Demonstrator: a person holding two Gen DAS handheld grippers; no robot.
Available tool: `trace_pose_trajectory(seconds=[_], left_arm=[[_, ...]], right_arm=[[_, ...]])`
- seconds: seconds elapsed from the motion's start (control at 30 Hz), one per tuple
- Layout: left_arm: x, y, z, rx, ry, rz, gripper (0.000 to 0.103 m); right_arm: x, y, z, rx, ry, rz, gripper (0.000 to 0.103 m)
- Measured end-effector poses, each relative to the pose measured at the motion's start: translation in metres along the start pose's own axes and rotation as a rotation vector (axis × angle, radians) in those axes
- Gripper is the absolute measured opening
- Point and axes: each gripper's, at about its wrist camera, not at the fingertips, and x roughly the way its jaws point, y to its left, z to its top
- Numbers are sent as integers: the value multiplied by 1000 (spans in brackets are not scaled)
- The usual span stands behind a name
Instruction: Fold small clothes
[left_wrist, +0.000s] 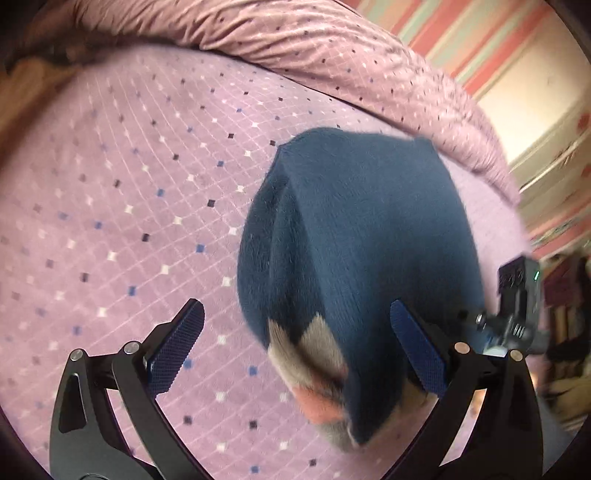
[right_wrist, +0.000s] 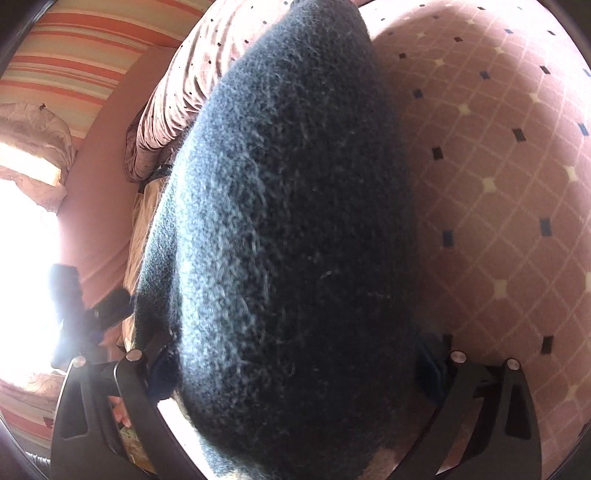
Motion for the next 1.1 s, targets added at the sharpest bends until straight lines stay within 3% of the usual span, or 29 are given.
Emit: trace_pose_trajectory(seconds=[0.07,0.3,0.6,0.77,0.93,1.03,1.1], left_arm=[[13,16,3,-40,12,-27,100],[67,61,-4,-285,93,-409,100],[75,53,-6,-293,125,-560,100],[73,46,-6,-358,101,-666,100],[89,15,0,-291,168,-620,100],[106,-17,9,-181,243,-497,100],[114,-29,12,-159,274,-460,100]], right_arm=[[1,-1,-1,1,2,2,99],[0,-8,0,-1,9,4,100],[5,-9,4,-3,9,12,100],[6,-9,6,-4,12,14,100],[6,-11,6,-7,18,15,101],[6,-12,7,-5,22,18,101],[7,-12,8,-7,27,18,101]])
